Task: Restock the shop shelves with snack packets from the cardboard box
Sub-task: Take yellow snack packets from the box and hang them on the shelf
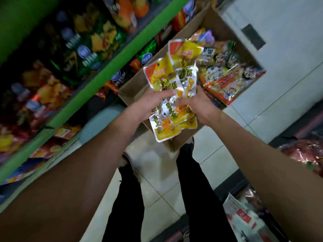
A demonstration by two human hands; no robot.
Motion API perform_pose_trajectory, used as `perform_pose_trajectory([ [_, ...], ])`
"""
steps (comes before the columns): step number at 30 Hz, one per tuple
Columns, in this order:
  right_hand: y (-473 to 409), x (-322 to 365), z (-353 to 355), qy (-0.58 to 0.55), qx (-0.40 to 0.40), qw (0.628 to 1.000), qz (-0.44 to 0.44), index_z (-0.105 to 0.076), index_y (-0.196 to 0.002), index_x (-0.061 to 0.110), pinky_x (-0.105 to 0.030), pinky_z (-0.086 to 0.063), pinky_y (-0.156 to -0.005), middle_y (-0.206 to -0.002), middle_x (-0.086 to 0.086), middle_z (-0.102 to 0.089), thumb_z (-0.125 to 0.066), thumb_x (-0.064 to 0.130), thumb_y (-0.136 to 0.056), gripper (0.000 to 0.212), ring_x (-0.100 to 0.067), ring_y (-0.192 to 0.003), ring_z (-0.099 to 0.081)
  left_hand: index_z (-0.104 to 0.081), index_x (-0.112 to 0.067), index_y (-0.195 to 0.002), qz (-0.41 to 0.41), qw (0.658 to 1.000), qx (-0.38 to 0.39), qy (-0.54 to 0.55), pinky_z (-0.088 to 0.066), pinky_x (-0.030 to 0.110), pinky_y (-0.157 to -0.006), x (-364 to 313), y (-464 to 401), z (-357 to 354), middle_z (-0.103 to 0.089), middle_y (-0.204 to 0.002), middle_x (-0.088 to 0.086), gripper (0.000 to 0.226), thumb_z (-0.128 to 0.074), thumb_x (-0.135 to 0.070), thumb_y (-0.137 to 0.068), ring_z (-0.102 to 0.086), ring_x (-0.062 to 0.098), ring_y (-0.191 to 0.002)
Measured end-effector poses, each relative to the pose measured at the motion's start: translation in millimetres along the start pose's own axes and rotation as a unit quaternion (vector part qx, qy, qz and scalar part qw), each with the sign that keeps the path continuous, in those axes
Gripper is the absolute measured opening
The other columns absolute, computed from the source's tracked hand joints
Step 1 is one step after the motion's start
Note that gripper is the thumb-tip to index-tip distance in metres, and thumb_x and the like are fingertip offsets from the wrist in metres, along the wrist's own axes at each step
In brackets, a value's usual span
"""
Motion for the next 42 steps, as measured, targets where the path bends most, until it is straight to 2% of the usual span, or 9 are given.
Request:
perform_pose_trajectory([
  [4,90.4,72.4,-25.0,0.022,0.011,0.999,0.034,-0.042,-0.139,0.020,-0.043,-0.057,-0.091,-0.121,0.004,-0.068,-0.088,0.018,-0.056,0.095,-0.017,-0.105,-0.069,-0.065,-0.015,-0.126,-0.032,0.999,-0.024,-0.002,-0.050,0.050,-0.104,-63.5,96.0,7.2,-0.074,-0.119,0.002,0.042,-0.077,-0.013,-0.086,-0.069,0.024,-0.112],
  [10,224.2,171.1,-67.9,0.109,0.027,0.981,0.157,-0.048,-0.112,0.029,-0.053,-0.052,-0.095,-0.112,0.004,-0.070,-0.085,0.044,-0.058,0.066,-0.018,-0.104,-0.069,-0.071,-0.019,-0.117,-0.044,0.994,-0.096,0.013,-0.044,0.049,-0.110,-138.7,235.5,30.3,-0.075,-0.115,-0.003,0.041,-0.084,-0.028,-0.078,-0.066,0.021,-0.115],
  [16,327.1,250.2,-105.3,0.157,0.101,0.949,0.255,-0.049,-0.108,0.037,-0.015,-0.053,-0.072,-0.106,0.021,-0.071,-0.076,0.052,-0.076,0.044,0.003,-0.095,-0.070,-0.074,-0.014,-0.112,-0.086,0.984,-0.131,0.089,-0.042,0.048,-0.110,-193.5,350.9,43.0,-0.074,-0.117,0.000,0.056,-0.091,-0.039,-0.064,-0.061,0.024,-0.120],
  [21,382.5,305.6,-134.8,0.211,0.109,0.911,0.337,-0.049,-0.112,0.037,-0.029,-0.055,-0.081,-0.109,0.015,-0.070,-0.075,0.050,-0.079,0.044,0.002,-0.096,-0.069,-0.074,-0.025,-0.108,-0.159,0.971,-0.130,0.120,-0.045,0.039,-0.102,-229.3,425.1,56.2,-0.075,-0.111,-0.011,0.047,-0.085,-0.046,-0.068,-0.062,0.017,-0.119],
  [25,422.2,331.5,-166.4,0.240,0.123,0.879,0.394,-0.051,-0.109,0.047,-0.006,-0.049,-0.069,-0.107,0.036,-0.065,-0.072,0.053,-0.083,0.034,0.014,-0.096,-0.063,-0.069,-0.038,-0.103,-0.204,0.964,-0.128,0.113,-0.031,0.037,-0.101,-236.3,476.6,75.3,-0.070,-0.097,-0.031,0.023,-0.075,-0.049,-0.083,-0.055,-0.007,-0.104],
  [28,442.9,340.9,-198.6,0.273,0.136,0.852,0.426,-0.041,-0.139,0.044,-0.015,-0.046,-0.098,-0.137,0.036,-0.050,-0.064,0.072,-0.077,0.072,0.012,-0.124,-0.048,-0.067,-0.036,-0.104,-0.252,0.949,-0.147,0.117,-0.040,0.021,-0.086,-241.2,510.1,96.8,-0.071,-0.090,-0.034,0.019,-0.072,-0.044,-0.088,-0.063,-0.020,-0.084],
  [30,456.6,346.0,-225.3,0.286,0.139,0.839,0.441,-0.029,-0.154,0.029,-0.013,-0.038,-0.101,-0.143,0.036,-0.042,-0.060,0.076,-0.077,0.095,0.016,-0.129,-0.039,-0.070,-0.033,-0.105,-0.274,0.937,-0.173,0.130,-0.045,0.018,-0.076,-241.5,529.5,118.3,-0.074,-0.096,-0.028,0.019,-0.074,-0.039,-0.087,-0.067,-0.015,-0.084],
  [36,491.9,357.3,-318.9,0.293,0.149,0.805,0.493,-0.058,-0.113,0.041,-0.006,-0.045,-0.068,-0.103,0.033,-0.067,-0.056,0.057,-0.092,0.027,0.010,-0.093,-0.064,-0.076,-0.037,-0.097,-0.316,0.910,-0.218,0.157,-0.051,0.010,-0.062,-238.2,578.8,196.0,-0.077,-0.102,-0.018,0.019,-0.083,-0.037,-0.079,-0.071,-0.006,-0.086],
  [42,505.3,356.5,-398.0,0.258,0.171,0.838,0.449,-0.055,-0.113,0.034,-0.009,-0.044,-0.068,-0.103,0.026,-0.062,-0.037,0.060,-0.100,0.034,0.011,-0.092,-0.060,-0.072,-0.026,-0.097,-0.318,0.893,-0.281,0.149,-0.048,0.018,-0.066,-241.7,610.1,273.5,-0.076,-0.084,-0.022,0.028,-0.088,-0.032,-0.074,-0.071,-0.007,-0.077],
])
Point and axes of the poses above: each hand's wrist, its own y-axis away from the middle knuckle, its own z-axis out of the back of the hand, x = y × z, the point moved 6 cm from there along -y, towards the middle knuckle
